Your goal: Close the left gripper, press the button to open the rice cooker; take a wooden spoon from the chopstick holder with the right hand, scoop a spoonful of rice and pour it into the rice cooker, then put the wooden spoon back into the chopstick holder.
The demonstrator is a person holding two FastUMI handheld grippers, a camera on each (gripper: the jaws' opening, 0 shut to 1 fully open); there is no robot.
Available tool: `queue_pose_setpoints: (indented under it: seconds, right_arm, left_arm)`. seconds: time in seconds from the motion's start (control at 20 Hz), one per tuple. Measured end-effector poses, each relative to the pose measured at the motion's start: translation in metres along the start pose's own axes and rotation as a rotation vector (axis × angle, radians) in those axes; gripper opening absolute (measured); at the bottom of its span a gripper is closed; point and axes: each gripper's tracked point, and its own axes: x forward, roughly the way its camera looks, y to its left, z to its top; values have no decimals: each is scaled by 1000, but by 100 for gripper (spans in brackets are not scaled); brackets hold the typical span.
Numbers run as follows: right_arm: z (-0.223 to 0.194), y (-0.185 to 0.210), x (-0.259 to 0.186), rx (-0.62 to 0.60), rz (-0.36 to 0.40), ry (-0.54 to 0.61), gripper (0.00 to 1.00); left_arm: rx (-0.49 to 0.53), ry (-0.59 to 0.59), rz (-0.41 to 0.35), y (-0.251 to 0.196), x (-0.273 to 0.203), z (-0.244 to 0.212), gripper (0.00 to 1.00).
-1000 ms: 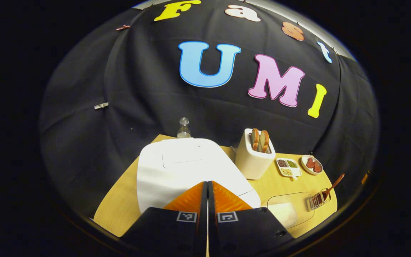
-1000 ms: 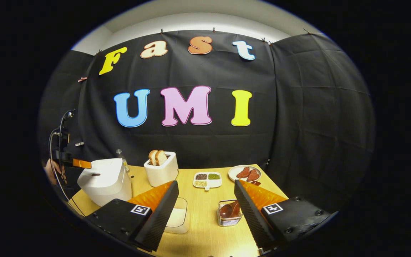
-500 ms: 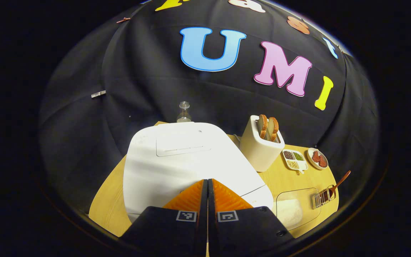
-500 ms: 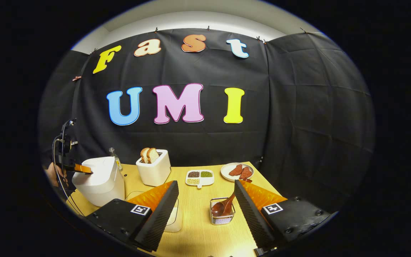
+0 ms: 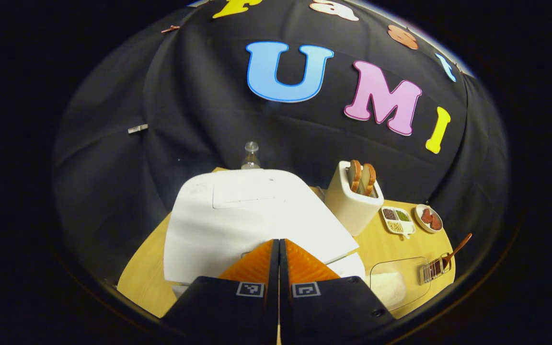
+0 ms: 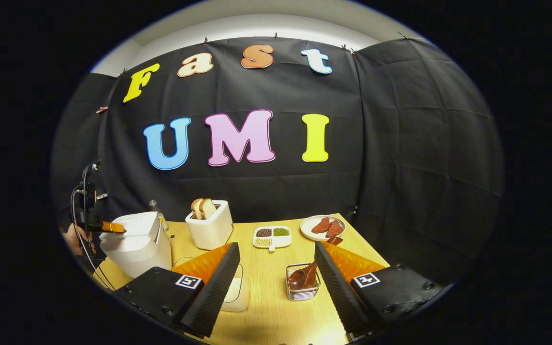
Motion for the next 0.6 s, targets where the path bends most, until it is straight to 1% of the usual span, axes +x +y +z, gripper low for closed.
queue_pose_setpoints:
  seconds: [0.2,0.3,0.4,0.5,0.6]
  right_arm:
    - [-2,1,2,9,18,6,98]
    - [-7,-4,6,7,9,21,98]
    - [-13,-5,9,8,15,33,98]
    - [-17,-7,13,14,21,48,98]
    - [-19,-13,19,35,19,58,98]
  left_arm:
    - [30,-210,58,-2,-40,61,7]
    - [19,-261,67,-11,-64,74,7]
    - [-2,-287,62,-20,-83,72,7]
    - [-28,-285,54,-29,-103,60,8]
    - [-21,-272,58,-38,-119,47,8]
